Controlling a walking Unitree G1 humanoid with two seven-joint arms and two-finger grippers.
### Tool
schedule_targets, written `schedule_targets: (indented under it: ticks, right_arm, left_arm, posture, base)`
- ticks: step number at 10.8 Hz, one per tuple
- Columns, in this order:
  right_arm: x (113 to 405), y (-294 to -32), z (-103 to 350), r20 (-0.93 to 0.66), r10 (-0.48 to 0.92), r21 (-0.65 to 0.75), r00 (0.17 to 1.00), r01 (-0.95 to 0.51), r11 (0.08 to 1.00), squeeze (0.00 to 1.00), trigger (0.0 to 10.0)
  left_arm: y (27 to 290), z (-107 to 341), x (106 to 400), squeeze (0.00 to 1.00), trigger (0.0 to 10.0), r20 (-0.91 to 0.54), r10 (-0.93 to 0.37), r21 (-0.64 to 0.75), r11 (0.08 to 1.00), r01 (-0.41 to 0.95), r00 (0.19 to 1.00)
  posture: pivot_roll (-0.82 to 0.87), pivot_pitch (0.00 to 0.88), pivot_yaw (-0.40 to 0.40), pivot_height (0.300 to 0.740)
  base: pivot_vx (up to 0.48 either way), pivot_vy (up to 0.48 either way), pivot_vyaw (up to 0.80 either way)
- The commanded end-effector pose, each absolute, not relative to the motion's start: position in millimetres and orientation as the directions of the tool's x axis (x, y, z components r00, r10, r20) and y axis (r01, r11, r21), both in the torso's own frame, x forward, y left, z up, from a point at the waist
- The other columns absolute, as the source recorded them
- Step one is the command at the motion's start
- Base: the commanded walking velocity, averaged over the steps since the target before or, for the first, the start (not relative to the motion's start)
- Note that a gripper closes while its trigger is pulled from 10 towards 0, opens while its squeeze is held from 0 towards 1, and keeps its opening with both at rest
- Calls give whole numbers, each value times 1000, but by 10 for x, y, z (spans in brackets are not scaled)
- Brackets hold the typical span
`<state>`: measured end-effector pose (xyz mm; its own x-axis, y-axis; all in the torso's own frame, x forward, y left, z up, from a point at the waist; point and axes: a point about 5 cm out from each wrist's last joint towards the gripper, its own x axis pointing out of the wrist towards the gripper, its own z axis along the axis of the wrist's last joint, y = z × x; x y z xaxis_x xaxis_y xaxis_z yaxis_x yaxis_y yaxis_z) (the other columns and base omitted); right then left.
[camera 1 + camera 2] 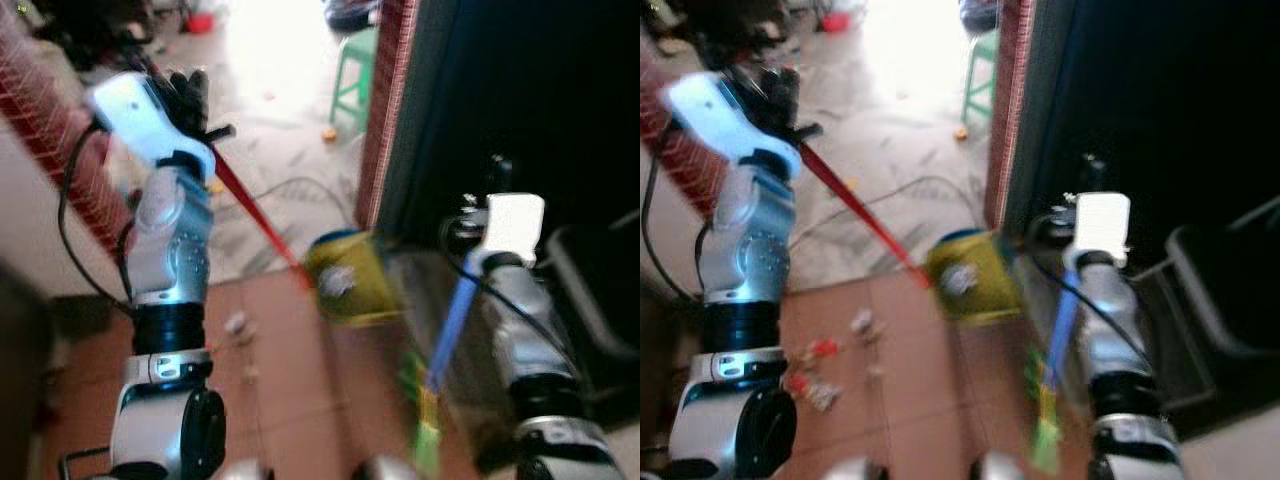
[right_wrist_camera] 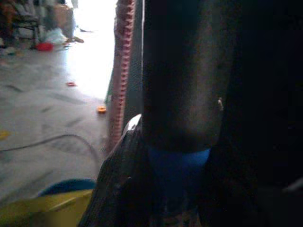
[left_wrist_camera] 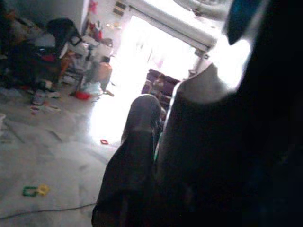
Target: Sweep floor
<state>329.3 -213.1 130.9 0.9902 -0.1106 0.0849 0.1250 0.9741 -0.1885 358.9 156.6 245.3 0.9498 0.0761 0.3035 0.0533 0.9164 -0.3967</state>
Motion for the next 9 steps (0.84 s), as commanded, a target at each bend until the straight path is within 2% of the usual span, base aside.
schedule_targets:
  ticks: [1,4,5,8,9]
  right_arm:
    - [3332,-2041,1426,133,-74,-202,988,100,974,0,10000]
    - [3312,-2034,1403,125,-67,-200,990,92,976,0,10000]
    - [3309,-2034,1400,124,-66,-202,990,90,975,0,10000]
    - [3319,-2022,1396,118,-57,-208,991,81,975,0,10000]
    - [3320,-2010,1394,117,-52,-208,992,76,975,0,10000]
  left_arm:
    - [1665,2679,3554,0,10000,397,123,-417,907,59,910]
    - [1745,2764,3581,0,10000,423,161,-388,921,18,892]
    - [1761,2803,3570,0,10000,455,156,-332,943,5,877]
    - [1650,2783,3546,0,10000,482,121,-270,963,16,868]
    - [1594,2782,3518,0,10000,510,88,-206,978,23,855]
  posture:
    - [-33,28,9,740]
    - [-33,29,11,740]
    - [-33,29,11,740]
    - [-34,26,6,740]
    - [-34,24,3,740]
  base:
    - [465,0,0]
    - [454,0,0]
    - [454,0,0]
    - [0,0,0]
    - [0,0,0]
